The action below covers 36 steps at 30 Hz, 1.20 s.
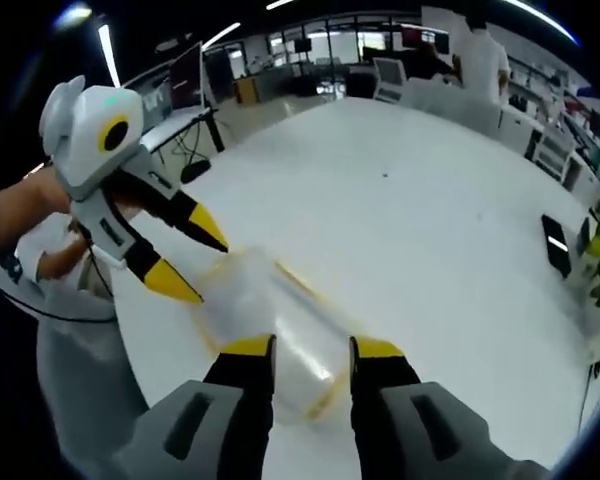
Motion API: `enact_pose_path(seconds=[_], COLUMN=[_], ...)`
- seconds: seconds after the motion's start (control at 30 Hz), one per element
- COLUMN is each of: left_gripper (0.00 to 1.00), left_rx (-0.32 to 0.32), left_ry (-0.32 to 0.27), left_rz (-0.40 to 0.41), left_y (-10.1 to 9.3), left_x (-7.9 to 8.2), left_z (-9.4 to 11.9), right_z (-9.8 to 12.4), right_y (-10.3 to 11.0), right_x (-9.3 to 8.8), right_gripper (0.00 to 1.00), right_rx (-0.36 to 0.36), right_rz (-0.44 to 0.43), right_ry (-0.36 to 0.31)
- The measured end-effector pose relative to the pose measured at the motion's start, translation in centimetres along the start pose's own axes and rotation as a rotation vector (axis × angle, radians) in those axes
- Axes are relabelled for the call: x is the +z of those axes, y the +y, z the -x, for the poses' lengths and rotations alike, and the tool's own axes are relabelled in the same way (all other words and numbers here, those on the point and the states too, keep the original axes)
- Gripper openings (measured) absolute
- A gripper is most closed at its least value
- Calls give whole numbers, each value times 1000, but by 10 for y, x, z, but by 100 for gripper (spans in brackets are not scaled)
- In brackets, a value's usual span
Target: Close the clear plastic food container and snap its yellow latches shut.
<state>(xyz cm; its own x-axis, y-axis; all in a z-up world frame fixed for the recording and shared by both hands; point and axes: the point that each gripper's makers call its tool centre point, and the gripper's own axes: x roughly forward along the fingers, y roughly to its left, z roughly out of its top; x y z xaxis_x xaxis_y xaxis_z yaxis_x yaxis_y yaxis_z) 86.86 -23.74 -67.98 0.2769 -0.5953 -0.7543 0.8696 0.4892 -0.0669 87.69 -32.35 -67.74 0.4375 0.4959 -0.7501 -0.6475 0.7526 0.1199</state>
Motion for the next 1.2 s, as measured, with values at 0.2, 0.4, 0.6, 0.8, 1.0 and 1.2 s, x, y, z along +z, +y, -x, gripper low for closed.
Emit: enact_pose_path(seconds=[0.2,0.4,0.6,0.8,1.0,1.2], left_gripper=[19,16,13,12,10,9], left_rx=[-27,-54,-90,-108,-119,-137], left_ry=[3,7,6,16,17,22], left_rz=[-54,-94,-142,-159,-174,-192], left_y=[-5,-12,-21,-25,-25,-28], left_x=[5,7,10,9,9,8], left_z=[-5,-10,-16,-24,-29,-35], right_z=[-6,-14,-23,-30,-36,-45], right_y=[2,6,14,22,27,29], right_x=[5,6,7,12,14,11], right_gripper=[19,15,14,13,12,14], right_rx=[19,45,90,144,183,192], right_rz=[32,75,125,138,128,182], right_ry=[4,24,35,18,16,33])
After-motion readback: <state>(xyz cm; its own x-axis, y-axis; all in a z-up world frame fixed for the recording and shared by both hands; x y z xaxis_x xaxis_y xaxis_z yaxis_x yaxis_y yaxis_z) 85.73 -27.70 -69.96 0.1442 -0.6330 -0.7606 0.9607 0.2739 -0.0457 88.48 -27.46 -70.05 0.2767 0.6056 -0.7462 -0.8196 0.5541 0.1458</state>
